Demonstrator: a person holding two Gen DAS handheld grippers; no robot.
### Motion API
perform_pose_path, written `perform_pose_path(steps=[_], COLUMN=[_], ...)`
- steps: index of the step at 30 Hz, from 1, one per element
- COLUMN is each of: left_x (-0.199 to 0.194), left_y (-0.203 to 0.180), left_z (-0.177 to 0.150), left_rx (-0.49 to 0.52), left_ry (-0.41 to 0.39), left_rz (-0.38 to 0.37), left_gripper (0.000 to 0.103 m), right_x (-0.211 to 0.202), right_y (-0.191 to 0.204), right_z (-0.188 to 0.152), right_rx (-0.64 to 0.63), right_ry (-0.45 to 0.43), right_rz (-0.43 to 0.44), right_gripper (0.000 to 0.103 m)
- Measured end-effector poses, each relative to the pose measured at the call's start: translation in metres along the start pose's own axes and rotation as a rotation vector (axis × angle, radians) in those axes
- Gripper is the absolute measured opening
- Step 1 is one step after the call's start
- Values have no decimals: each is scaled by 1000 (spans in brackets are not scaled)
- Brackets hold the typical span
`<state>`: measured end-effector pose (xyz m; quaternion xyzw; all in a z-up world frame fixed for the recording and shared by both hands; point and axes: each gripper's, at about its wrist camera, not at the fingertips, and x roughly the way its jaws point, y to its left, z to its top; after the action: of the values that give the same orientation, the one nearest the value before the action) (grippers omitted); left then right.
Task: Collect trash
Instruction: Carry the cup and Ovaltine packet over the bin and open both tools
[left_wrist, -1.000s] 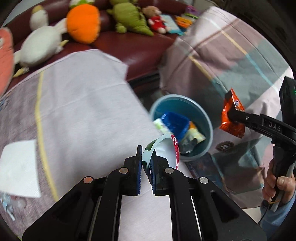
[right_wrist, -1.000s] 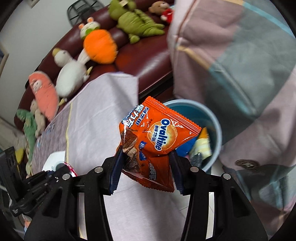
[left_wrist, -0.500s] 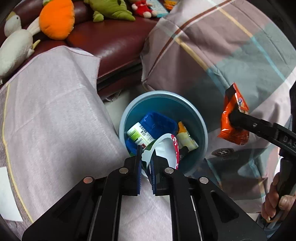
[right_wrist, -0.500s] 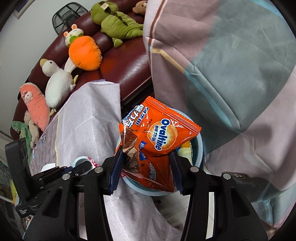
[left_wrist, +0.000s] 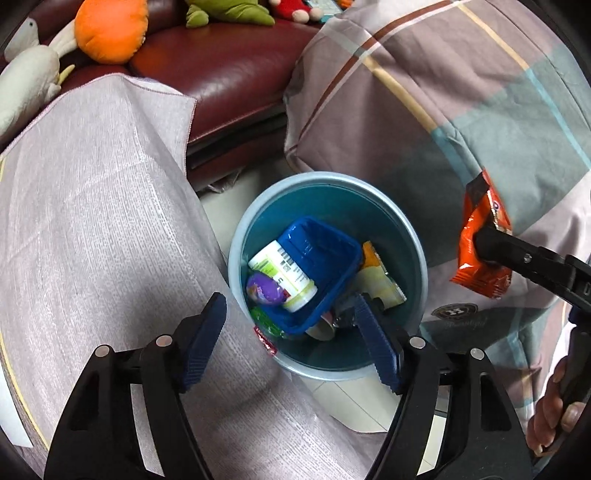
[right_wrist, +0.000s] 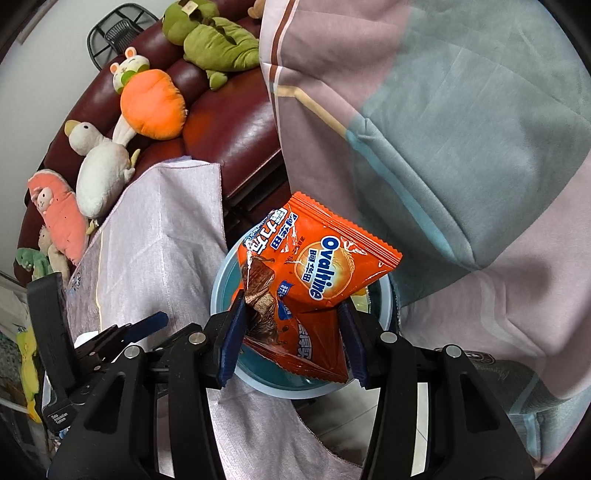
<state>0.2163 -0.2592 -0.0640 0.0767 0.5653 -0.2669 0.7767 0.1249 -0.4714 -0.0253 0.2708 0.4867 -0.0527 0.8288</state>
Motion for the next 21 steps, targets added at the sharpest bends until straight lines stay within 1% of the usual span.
perform_pose_path(steps=[1, 3, 6, 9, 16, 18, 19, 20, 21], left_x=[-3, -7, -16, -22, -34, -36, -37, -38, -38], left_y=[1, 2, 4, 7, 23, 28, 32, 35, 38], left_z=[-1, -4, -11, -20, -36, -37, -38, -38, -39], left_rx=[-1, 1, 8, 5, -12, -20, -29, -34, -39], left_ry=[-5, -12, -24, -28, -37, -40, -41, -42, -43], left_rz=[4, 9, 20, 16, 12, 11, 10, 10, 8], left_gripper=[75, 81, 86, 88, 88, 88, 88, 88, 88], right_x=[0, 0, 1, 3, 16, 20, 22, 24, 26], right_y=[0, 3, 8, 14, 36, 42, 45, 48, 51], right_z=[1, 1, 2, 2, 7, 8, 9, 9, 9], right_rx=[0, -4, -16, -27, -71, -82, -88, -94, -95], right_ry=[1, 0, 1, 4, 27, 33, 36, 40, 42], right_rz=[1, 0, -1, -4, -13, -17, -20, -26, -30], right_gripper=[47, 47, 47, 47, 48, 52, 58, 66, 69])
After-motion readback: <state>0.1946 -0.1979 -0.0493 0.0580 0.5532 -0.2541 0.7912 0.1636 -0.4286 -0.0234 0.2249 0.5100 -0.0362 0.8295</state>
